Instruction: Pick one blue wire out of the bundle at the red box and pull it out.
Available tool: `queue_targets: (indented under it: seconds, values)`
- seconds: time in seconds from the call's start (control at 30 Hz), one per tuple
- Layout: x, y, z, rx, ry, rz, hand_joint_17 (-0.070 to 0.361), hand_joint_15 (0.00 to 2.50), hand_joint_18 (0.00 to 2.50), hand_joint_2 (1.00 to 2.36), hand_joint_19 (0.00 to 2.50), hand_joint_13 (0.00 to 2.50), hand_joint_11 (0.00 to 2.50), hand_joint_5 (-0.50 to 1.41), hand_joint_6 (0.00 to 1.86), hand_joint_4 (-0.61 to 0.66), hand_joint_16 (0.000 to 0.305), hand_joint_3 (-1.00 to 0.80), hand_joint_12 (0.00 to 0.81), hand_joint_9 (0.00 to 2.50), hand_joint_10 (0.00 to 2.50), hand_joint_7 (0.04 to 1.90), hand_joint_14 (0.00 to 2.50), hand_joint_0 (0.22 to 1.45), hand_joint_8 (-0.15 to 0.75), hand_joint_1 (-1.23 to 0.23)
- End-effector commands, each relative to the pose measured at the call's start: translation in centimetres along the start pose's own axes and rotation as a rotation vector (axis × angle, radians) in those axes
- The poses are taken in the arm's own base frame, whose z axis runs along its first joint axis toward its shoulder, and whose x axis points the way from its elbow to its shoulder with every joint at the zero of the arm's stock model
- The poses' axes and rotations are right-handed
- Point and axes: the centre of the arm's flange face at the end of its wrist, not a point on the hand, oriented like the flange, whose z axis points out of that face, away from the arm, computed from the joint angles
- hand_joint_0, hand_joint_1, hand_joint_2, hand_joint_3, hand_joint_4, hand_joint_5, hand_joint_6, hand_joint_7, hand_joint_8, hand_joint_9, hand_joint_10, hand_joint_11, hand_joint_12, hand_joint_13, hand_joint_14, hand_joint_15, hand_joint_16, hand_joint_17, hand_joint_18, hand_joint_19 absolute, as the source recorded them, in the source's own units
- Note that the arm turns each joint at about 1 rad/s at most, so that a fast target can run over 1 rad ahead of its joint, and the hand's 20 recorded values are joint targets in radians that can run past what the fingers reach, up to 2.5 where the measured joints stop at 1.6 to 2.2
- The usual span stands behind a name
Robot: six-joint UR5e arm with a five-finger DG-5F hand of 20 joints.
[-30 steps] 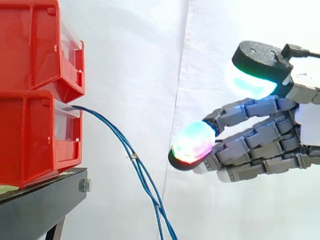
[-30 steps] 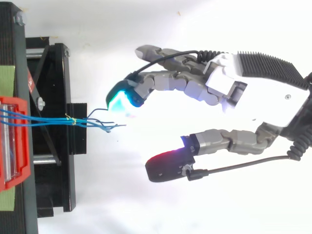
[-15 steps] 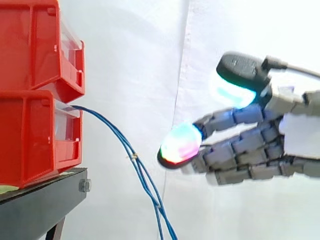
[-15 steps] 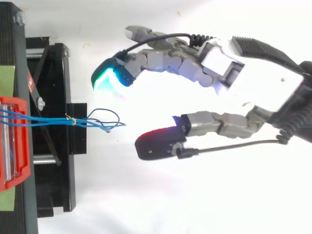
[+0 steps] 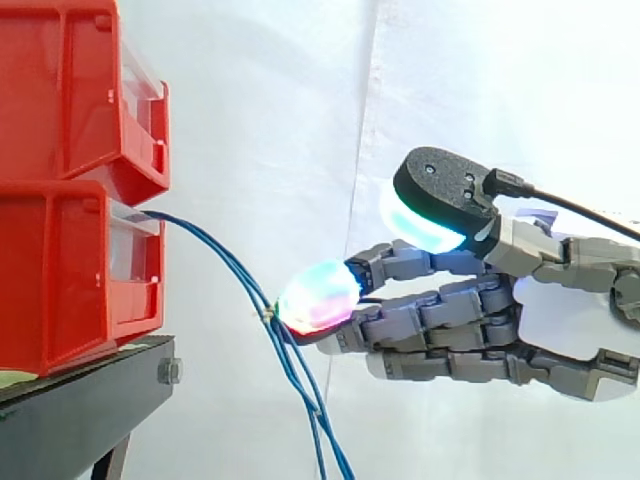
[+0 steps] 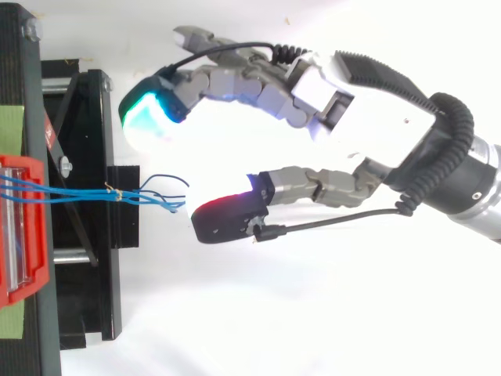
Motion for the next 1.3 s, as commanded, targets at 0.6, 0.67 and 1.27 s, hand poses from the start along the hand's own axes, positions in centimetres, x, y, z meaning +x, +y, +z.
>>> queue_targets:
  seconds: [0.6, 0.67, 1.27]
  values:
    - [7.6, -7.7, 1.8, -0.116, -0.089, 0.048, 0.127, 0.08, 0.09, 1.0, 0.2, 0.14, 0.15, -0.23, 0.5, 0.25, 0.057, -0.47, 0.412, 0.44, 0.0, 0.78, 0.0, 0.5, 0.325, -0.47]
    - [8.1, -7.7, 2.3, -0.127, -0.098, 0.065, 0.127, 0.08, 0.09, 1.0, 0.19, 0.14, 0.15, -0.23, 0.5, 0.25, 0.057, -0.47, 0.412, 0.44, 0.0, 0.78, 0.0, 0.5, 0.325, -0.47]
    - [10.3, -7.2, 2.1, -0.168, -0.099, 0.081, 0.129, 0.06, 0.21, 1.0, 0.19, 0.22, 0.15, -0.2, 0.5, 0.32, 0.057, -0.46, 0.422, 0.47, 0.0, 0.91, 0.0, 0.5, 0.333, -0.52]
